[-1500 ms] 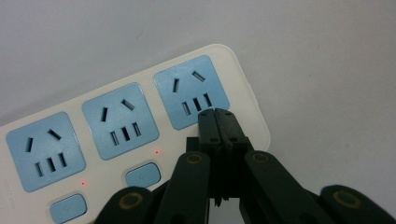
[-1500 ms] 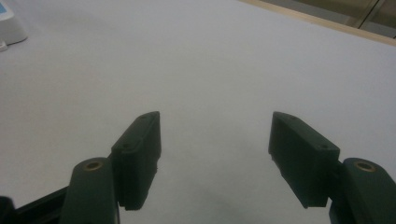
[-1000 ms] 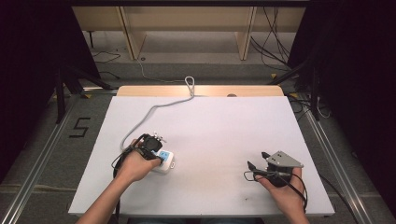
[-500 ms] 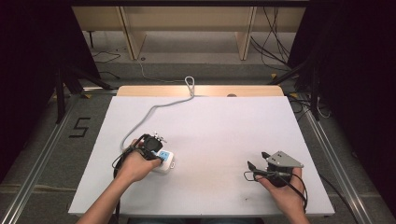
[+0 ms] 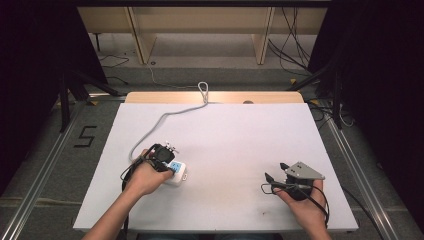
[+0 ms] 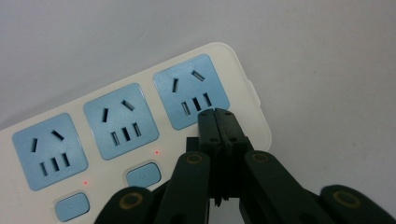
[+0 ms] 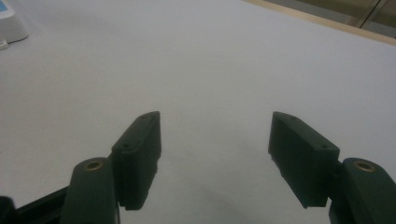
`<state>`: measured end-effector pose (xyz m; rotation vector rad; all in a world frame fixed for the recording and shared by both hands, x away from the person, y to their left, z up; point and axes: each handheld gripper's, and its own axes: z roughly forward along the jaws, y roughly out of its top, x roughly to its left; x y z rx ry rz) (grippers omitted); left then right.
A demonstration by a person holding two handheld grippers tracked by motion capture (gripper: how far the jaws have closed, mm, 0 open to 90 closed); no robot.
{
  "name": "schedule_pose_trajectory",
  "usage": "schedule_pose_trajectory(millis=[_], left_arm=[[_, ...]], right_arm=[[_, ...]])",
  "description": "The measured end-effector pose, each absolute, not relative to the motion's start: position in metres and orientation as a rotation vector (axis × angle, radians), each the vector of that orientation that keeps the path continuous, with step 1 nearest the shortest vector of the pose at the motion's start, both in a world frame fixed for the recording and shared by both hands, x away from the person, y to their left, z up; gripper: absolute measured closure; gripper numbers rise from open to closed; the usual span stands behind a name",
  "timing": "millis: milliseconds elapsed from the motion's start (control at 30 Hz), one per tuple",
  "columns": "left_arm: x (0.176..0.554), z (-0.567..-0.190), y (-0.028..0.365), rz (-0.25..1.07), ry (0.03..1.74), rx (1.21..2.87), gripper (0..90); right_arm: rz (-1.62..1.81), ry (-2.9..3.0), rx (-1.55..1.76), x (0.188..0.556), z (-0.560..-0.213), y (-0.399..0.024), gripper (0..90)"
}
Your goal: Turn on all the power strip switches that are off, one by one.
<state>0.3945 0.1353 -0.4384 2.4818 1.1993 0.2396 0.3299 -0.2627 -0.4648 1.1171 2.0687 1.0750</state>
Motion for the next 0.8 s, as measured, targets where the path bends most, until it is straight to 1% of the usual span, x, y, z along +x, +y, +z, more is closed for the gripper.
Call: schedule_pose_trajectory(millis=[333,800], left_arm=[[0.394,-0.4386,0.1363,0.239,1.196,2.481,89.9],[0.396,-0.4396,0.1428,0.188,1.197,2.442,89.8]], right_arm=[[1.075,2.071,1.115,0.3301,-0.4649,-0.2627,35.4],[1.077,2.069,1.115,0.3304,-0.465,-0.2634,35.5]])
